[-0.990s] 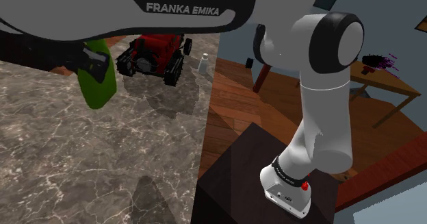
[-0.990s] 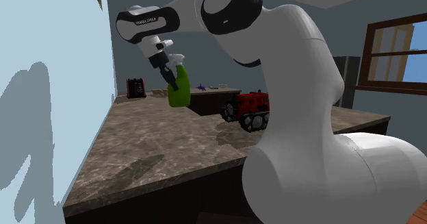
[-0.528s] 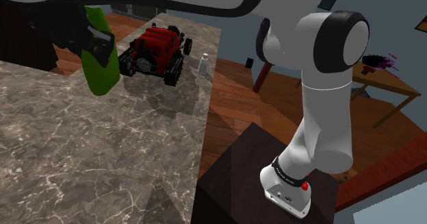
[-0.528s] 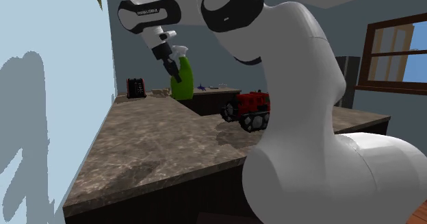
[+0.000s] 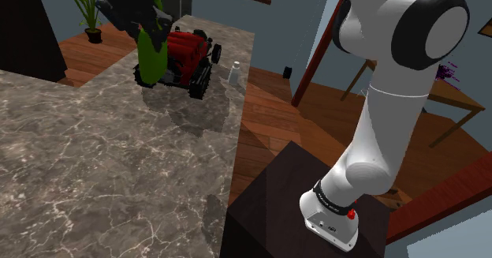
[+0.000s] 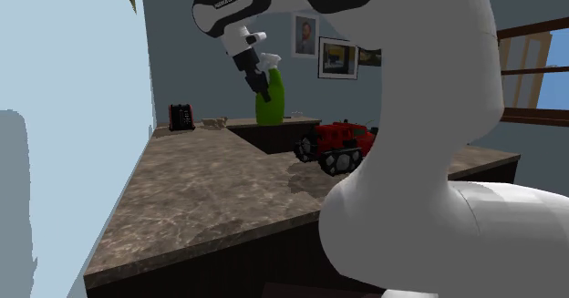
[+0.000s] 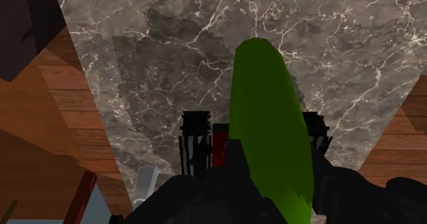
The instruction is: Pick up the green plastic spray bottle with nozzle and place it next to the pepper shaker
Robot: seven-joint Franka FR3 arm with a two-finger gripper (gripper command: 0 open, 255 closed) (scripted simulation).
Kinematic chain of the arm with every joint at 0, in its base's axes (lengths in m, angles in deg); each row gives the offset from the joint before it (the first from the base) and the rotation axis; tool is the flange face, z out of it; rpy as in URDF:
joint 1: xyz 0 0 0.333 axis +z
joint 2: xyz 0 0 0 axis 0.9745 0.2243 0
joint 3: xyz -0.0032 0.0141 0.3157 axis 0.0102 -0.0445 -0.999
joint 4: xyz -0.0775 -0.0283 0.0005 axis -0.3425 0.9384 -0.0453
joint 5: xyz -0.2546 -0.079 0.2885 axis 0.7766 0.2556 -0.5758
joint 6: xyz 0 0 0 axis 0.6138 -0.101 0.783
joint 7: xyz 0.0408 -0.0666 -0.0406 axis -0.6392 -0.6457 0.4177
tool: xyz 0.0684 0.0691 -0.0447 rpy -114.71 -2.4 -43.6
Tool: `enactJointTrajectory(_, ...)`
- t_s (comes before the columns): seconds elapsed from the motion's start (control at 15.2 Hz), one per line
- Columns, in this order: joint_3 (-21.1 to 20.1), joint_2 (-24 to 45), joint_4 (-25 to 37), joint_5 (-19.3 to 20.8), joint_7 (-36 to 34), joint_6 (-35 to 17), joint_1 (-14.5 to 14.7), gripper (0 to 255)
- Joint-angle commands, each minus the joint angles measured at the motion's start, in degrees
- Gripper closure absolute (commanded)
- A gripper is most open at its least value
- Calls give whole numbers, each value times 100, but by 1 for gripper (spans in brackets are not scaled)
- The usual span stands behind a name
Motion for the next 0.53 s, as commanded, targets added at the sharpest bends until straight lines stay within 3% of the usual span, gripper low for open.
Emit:
enactJointTrajectory(0.0,-1,-286,-241,-192,282,-189,-396,255)
enactJointTrajectory(0.46,221,-1189,-839,-857,1372,-772,-1527,255)
